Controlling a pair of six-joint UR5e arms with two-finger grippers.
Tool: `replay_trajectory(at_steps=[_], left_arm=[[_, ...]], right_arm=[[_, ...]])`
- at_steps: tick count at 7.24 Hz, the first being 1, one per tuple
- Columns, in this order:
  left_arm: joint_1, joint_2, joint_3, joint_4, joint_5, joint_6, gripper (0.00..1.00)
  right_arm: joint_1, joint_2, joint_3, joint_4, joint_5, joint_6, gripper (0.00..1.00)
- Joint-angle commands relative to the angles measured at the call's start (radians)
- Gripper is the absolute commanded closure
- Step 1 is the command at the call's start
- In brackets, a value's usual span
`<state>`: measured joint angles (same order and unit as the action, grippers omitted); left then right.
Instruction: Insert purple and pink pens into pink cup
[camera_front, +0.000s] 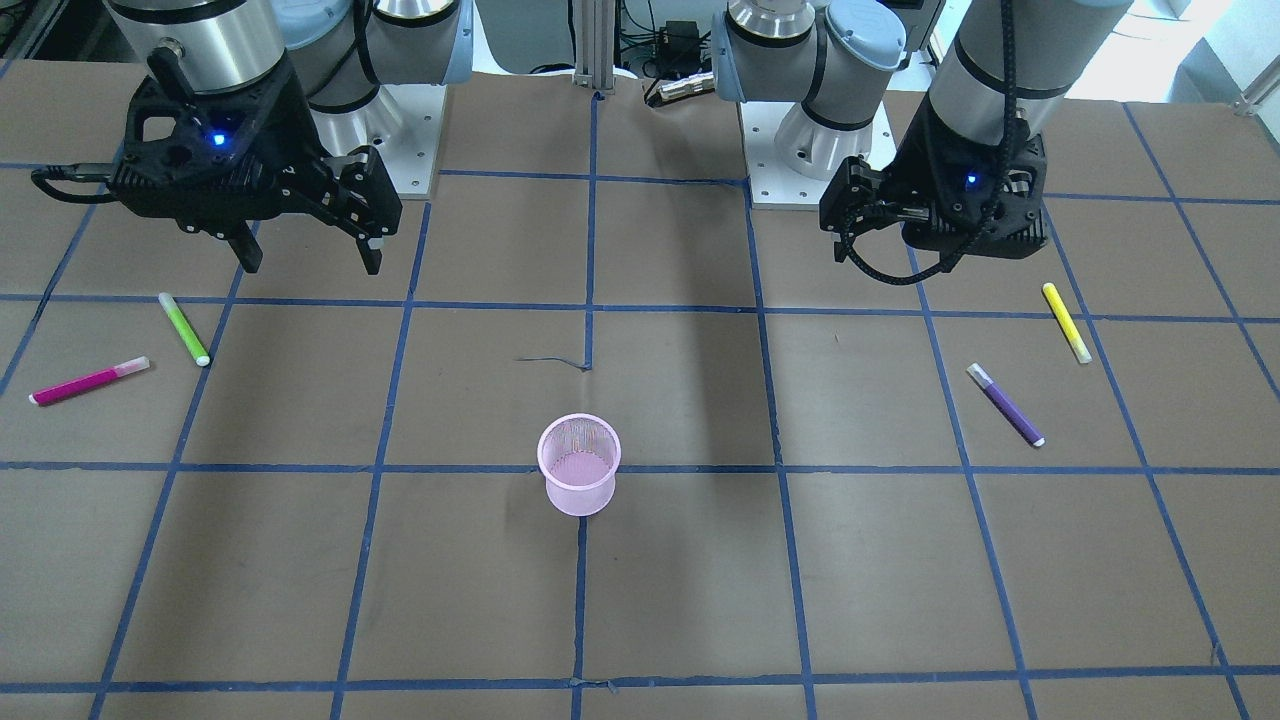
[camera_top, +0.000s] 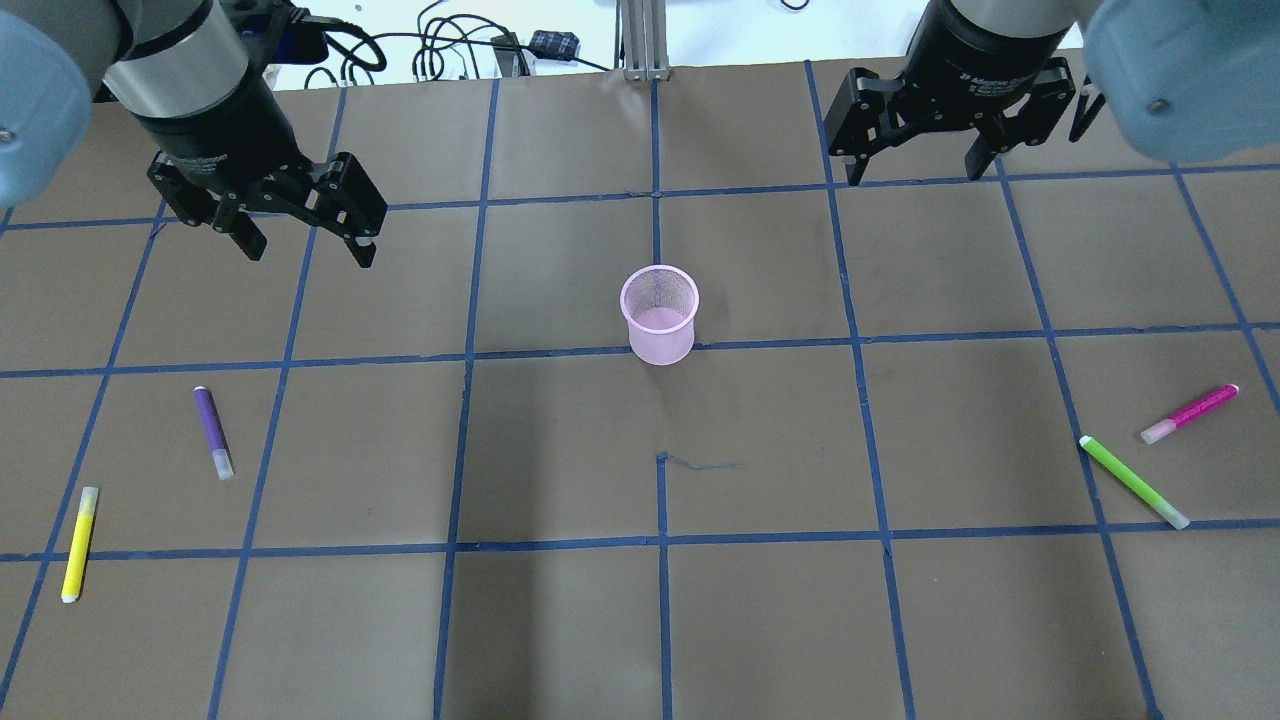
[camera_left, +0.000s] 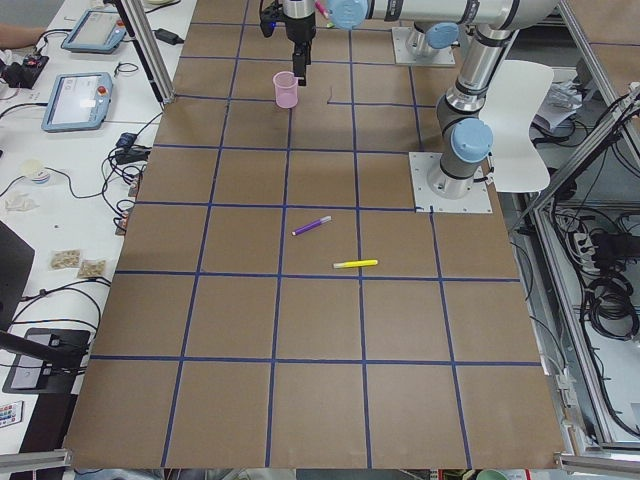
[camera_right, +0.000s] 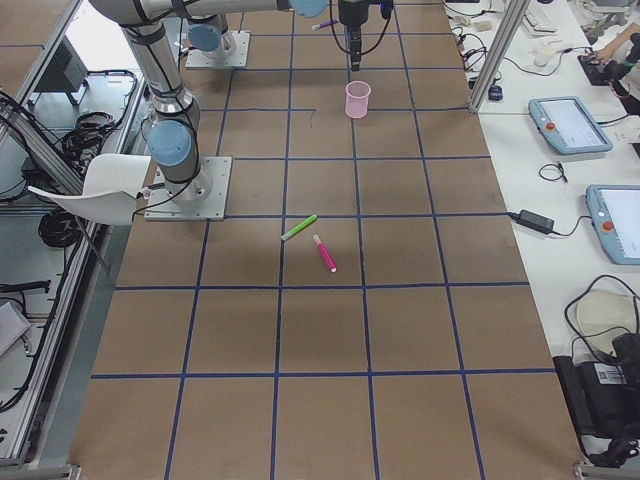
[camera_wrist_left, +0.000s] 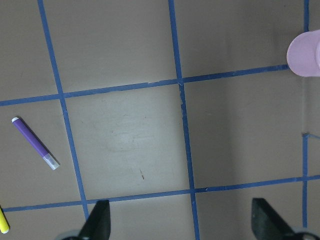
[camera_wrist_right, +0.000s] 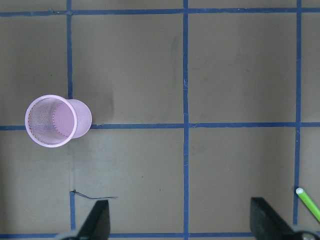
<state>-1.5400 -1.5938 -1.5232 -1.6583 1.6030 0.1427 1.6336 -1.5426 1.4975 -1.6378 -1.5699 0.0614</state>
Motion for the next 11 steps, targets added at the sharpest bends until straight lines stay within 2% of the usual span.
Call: replay_trajectory(at_steps=[1,6,9,10,11], left_arm=[[0.0,0.002,0.0,0.0,0.0,0.0,0.0],[0.012,-0.003,-0.002,0.005,0.003,0.005,0.0],[0.072,-0.023,-0.002,0.026,0.006,0.005,0.0],[0.108,-0.025,-0.003,0.028,0.008,0.024,0.0],[0.15,-0.031,-0.003,0.029,0.006,0.032,0.0]], right_arm=[[0.0,-0.001,0.001,0.0,-0.001,0.0,0.0],[-0.003,-0.004,-0.005,0.012,-0.01,-0.049,0.0],[-0.004,-0.02,-0.01,0.124,-0.016,-0.098,0.0],[-0.024,-0.017,-0.007,0.13,-0.054,-0.282,0.0],[-0.102,-0.017,-0.006,0.13,-0.056,-0.457,0.0]])
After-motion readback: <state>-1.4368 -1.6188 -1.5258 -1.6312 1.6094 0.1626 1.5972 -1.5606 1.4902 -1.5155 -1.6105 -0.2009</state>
